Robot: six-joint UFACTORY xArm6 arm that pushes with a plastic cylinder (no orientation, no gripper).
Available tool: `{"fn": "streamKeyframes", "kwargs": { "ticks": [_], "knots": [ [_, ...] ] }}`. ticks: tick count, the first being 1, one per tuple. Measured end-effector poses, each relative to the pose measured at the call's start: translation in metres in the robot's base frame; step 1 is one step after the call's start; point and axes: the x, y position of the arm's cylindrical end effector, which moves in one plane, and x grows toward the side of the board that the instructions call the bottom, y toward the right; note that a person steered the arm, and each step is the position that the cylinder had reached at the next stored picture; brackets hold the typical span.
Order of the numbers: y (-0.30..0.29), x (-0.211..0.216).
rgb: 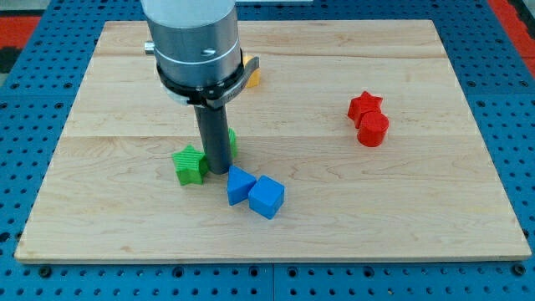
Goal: Push the green star into the green circle
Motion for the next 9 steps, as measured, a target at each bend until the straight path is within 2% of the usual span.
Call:
{"fn": "streamKeyframes", "kwargs": {
  "ticks": [1, 2, 3, 4, 5, 6, 7, 9],
  "knots": [
    [0.001, -0.028],
    [-0.021, -0.081],
    [-0.078, -0.074],
    [-0.126, 0.006],
    [-0.127, 0.072],
    [-0.098, 0.079],
    [-0.052, 0.059],
    [-0.038, 0.002]
  ]
}}
